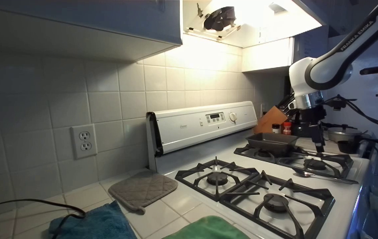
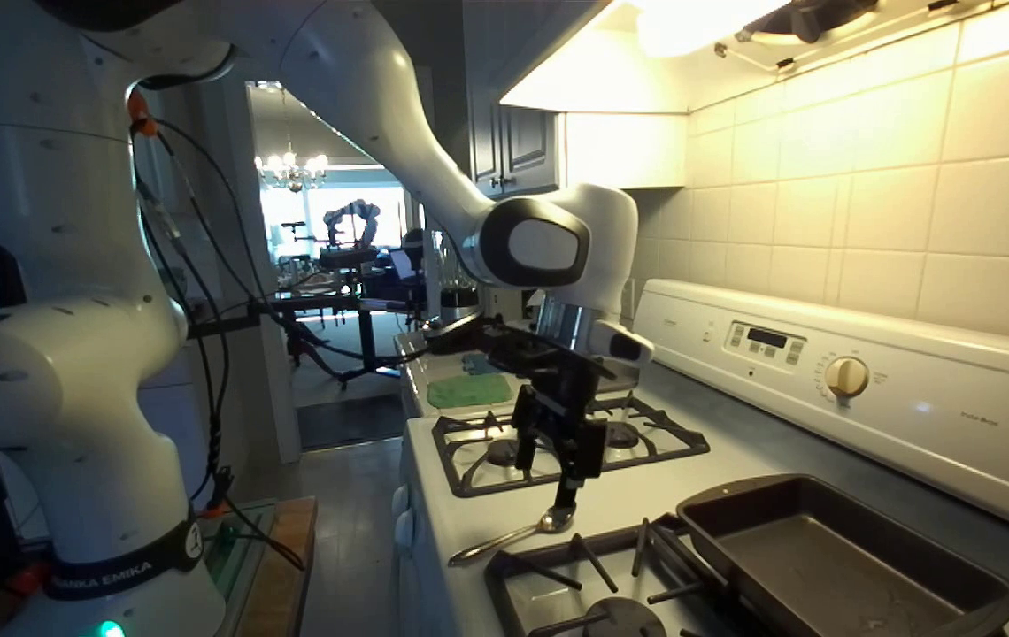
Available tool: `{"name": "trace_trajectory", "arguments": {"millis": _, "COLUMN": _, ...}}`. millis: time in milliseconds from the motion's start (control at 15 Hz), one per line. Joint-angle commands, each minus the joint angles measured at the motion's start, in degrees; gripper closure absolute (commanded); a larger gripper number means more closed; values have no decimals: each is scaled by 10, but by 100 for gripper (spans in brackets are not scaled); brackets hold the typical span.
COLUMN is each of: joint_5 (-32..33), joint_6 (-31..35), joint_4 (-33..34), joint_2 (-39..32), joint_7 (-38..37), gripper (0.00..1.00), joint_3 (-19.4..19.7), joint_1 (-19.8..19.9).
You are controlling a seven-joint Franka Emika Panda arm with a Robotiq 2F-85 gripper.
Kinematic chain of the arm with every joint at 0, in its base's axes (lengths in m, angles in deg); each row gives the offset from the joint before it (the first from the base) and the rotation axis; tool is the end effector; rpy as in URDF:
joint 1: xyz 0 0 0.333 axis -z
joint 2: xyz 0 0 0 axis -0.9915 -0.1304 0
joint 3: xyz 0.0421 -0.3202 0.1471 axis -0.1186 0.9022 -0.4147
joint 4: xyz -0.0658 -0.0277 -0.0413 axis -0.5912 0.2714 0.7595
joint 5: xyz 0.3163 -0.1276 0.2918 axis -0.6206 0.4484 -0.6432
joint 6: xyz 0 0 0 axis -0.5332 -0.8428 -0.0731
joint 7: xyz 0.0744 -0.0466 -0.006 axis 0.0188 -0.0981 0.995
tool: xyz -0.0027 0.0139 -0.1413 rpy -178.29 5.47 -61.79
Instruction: Put the baking tray on the stove, then place the spoon in it
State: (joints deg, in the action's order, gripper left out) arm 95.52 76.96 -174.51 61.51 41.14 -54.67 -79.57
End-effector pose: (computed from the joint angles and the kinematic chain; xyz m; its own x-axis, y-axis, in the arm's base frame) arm 0.5194 -0.0534 0.2587 0.9495 0.1843 -0.2541 0.2007 -0.9788 0.0398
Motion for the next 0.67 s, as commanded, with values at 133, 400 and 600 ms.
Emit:
{"name": "trace_trajectory", "arguments": {"millis": 133, "joint_5": -2, "joint_6": 41, "joint_4": -69, "joint_2": 17, "joint_7": 6, "gripper": 0, "joint_3": -19, "joint_1": -20}}
{"name": "trace_trajectory", "arguments": {"millis": 400, "joint_5": -35, "joint_6": 99, "joint_4": -78, "joint_2": -3, "joint_7": 67, "gripper": 0, "joint_3": -25, "joint_1": -18}}
{"name": "trace_trajectory", "arguments": {"millis": 600, "joint_5": -59, "joint_6": 121, "joint_4": -81, "joint_2": -12, "joint_7": 107, "gripper": 0, "joint_3": -25, "joint_1": -13}}
